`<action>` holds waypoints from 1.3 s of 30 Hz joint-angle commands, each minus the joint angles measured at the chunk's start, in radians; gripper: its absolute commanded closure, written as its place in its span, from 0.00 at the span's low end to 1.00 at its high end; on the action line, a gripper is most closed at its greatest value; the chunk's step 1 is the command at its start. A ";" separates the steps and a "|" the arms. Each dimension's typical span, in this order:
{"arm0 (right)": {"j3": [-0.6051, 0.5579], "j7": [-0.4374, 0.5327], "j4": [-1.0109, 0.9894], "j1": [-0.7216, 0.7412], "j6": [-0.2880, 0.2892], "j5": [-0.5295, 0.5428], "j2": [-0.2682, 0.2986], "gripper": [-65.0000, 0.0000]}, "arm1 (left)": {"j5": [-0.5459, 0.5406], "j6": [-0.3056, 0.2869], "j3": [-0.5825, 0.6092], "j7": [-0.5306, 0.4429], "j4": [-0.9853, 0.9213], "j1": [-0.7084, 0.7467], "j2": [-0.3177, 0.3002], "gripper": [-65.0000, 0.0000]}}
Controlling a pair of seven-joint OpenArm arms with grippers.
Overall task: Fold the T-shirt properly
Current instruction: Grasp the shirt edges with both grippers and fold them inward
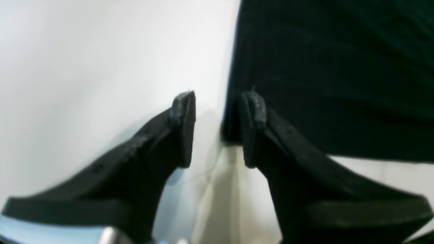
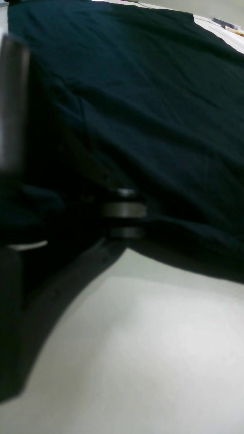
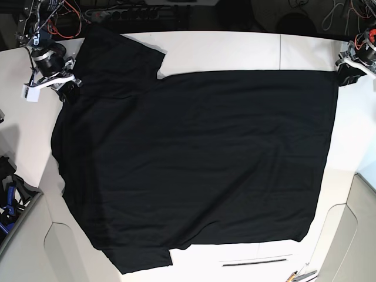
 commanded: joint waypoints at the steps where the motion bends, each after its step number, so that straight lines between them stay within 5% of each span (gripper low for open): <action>1: 0.004 0.016 0.014 0.000 0.014 0.016 0.011 1.00 | 0.000 -0.003 -0.007 0.005 -0.003 0.002 -0.019 0.61; 13: 0.004 0.016 0.014 0.000 0.014 0.016 0.011 1.00 | -0.102 -0.077 -0.007 0.101 -0.005 0.002 0.083 0.62; 19: 0.004 0.016 0.014 0.000 0.014 0.016 0.011 1.00 | -0.102 -0.077 -0.007 0.060 -0.005 -0.001 0.077 0.99; 34: 0.043 -0.037 0.058 -0.019 0.016 0.035 0.014 1.00 | -0.095 -0.079 -0.074 0.058 -0.004 -0.031 0.075 1.00; 39: 0.047 -0.040 0.158 -0.089 0.034 0.038 0.014 1.00 | -0.175 -0.138 -0.177 0.156 0.002 -0.031 0.074 1.00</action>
